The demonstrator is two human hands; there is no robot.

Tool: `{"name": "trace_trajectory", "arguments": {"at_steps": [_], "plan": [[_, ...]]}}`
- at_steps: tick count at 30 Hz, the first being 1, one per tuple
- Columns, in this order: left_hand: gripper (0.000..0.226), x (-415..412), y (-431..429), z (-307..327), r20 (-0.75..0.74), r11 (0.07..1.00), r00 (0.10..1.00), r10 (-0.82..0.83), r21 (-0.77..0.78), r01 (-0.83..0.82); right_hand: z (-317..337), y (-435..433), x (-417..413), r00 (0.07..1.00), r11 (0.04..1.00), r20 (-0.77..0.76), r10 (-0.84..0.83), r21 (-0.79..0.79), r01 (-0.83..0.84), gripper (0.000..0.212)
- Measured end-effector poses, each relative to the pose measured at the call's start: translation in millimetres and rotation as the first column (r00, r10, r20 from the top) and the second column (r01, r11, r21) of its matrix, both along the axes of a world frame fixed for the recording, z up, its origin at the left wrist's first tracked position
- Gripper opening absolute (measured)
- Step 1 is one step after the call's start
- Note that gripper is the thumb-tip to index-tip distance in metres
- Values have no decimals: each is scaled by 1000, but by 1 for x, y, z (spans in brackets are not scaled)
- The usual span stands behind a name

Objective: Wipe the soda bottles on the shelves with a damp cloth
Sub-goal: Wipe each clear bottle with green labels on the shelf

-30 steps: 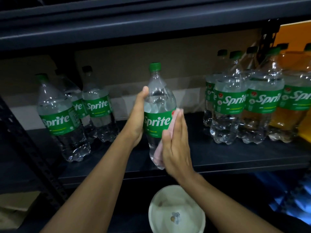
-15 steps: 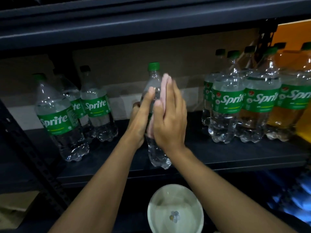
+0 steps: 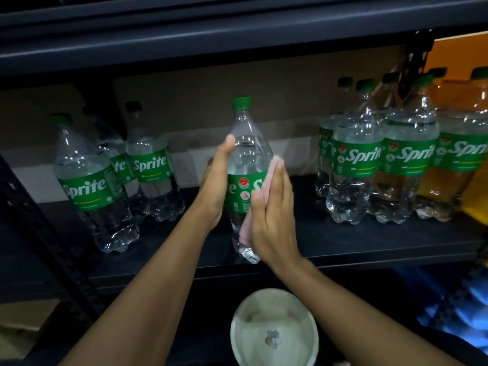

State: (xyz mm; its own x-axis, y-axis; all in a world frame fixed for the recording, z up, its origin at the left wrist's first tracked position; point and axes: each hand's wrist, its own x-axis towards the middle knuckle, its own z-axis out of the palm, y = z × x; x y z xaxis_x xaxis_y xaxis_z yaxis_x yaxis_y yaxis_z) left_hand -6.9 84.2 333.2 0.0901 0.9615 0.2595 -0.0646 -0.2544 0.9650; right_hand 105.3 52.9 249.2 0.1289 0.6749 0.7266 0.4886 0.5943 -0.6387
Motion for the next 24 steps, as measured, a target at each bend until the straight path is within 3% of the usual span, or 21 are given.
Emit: {"name": "trace_trajectory", "arguments": {"at_steps": [7,10,13,18,21,24], "plan": [[59,4,-5,4,-13,995,996,93,-16,-94,101,29,-4,997,996,31,-70,47,69,58],[60,4,-8,-2,-59,997,995,79,0,-79,80,24,-12,991,981,1,-130,147,129,58],[78,3,-3,-10,-38,996,996,80,-24,-81,23,15,-17,983,965,20,-182,198,174,61],[122,0,8,-14,41,986,990,138,-99,-133,-72,-9,-11,992,997,107,-72,-14,74,71],[121,-1,10,-16,16,987,990,142,-81,-140,-76,-14,-5,989,994,137,-46,-88,59,69],[106,0,5,-13,28,994,996,80,-75,-78,-41,-10,-2,992,997,106,-63,-30,66,66]]}}
